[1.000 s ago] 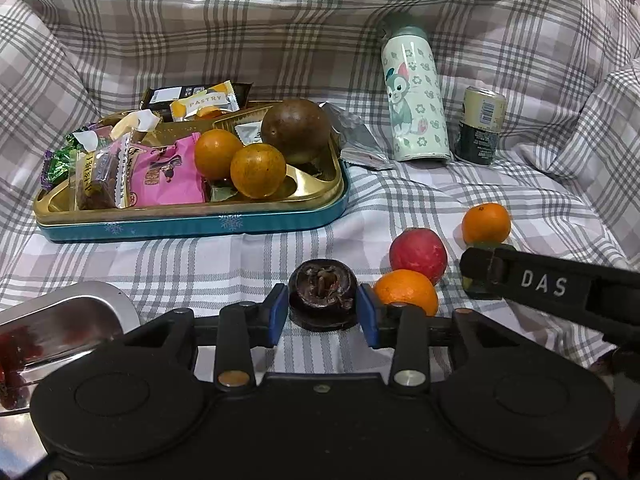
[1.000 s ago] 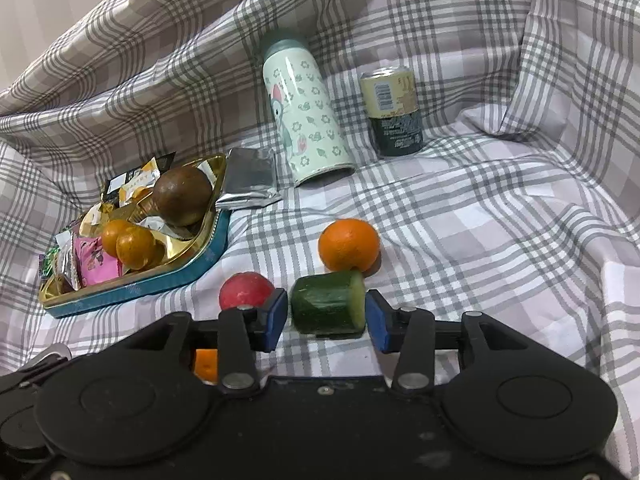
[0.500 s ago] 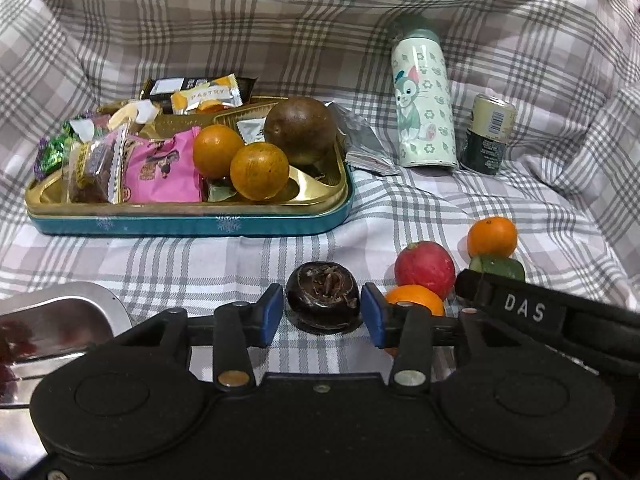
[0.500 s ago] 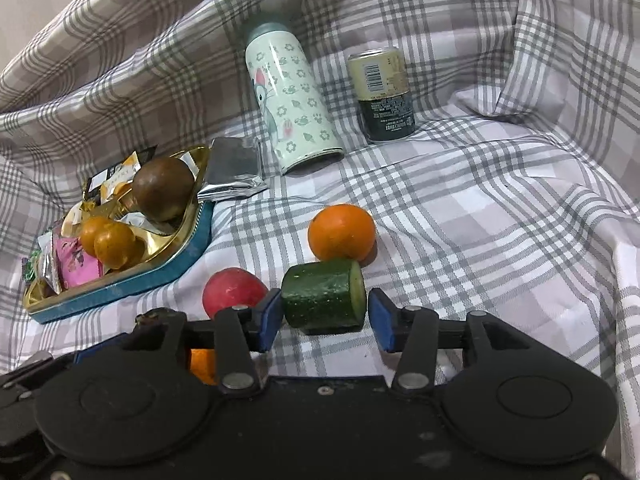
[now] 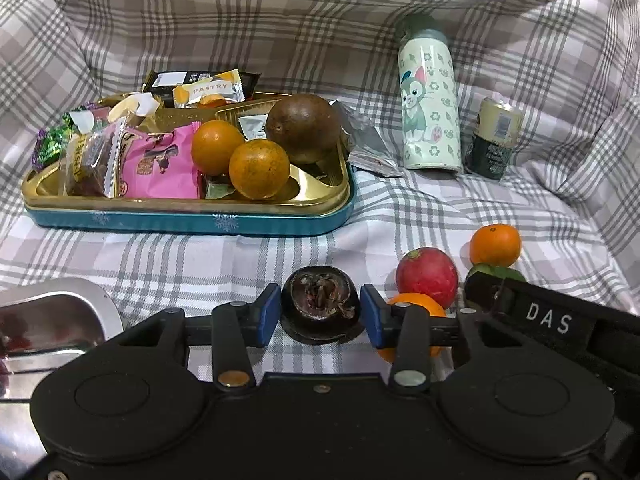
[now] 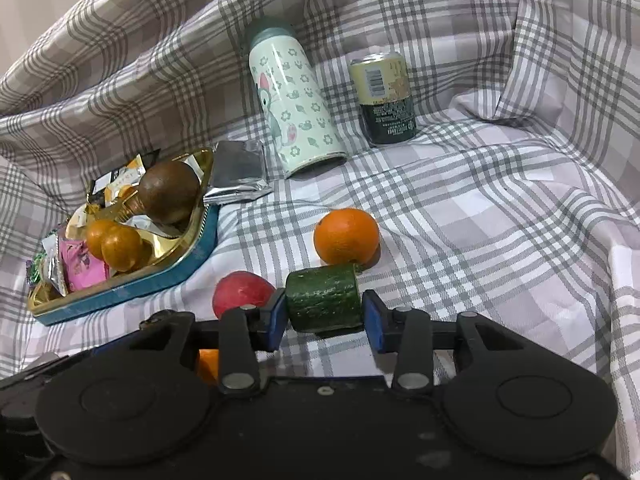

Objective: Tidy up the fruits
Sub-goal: 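Carry the dark brown fruit and cucumber piece over the steel tray with both tools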

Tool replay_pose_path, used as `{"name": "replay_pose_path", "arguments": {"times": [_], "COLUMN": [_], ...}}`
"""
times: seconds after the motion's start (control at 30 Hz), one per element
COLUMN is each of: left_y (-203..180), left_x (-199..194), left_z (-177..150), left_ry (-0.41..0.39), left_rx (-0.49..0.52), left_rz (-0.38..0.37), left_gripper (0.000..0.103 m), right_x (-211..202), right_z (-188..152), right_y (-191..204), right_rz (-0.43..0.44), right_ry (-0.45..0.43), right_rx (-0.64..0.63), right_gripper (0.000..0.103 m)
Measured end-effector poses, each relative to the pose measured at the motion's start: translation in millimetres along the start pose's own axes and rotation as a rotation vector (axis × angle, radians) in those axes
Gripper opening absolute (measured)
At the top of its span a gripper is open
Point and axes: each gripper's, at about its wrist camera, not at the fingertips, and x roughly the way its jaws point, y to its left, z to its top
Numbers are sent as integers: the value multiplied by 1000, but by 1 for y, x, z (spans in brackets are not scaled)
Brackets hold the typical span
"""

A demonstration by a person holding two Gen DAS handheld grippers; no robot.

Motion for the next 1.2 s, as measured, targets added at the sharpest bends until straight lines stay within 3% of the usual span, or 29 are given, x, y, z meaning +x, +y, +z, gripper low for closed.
{"name": "replay_pose_path", "arguments": {"times": [0.2, 0.53, 0.8, 1.2], "left_y": [-6, 4, 33, 88], "left_x": [-18, -52, -87, -130], "left_z": [2, 10, 9, -15], "left_ry": [-62, -97, -127, -114], "left_rx": [41, 0, -63, -138], "left_rz": [14, 36, 129, 316], "left_gripper": [50, 50, 50, 50], "right_x": [-8, -17, -33, -58], "right_z": [2, 4, 1, -25], "right_y": [-4, -1, 17, 74], "right_rz": [14, 54, 189, 443], "right_ry": [-23, -34, -71, -81], "right_rx": [22, 27, -6, -183], "right_gripper": [38, 38, 38, 38]}}
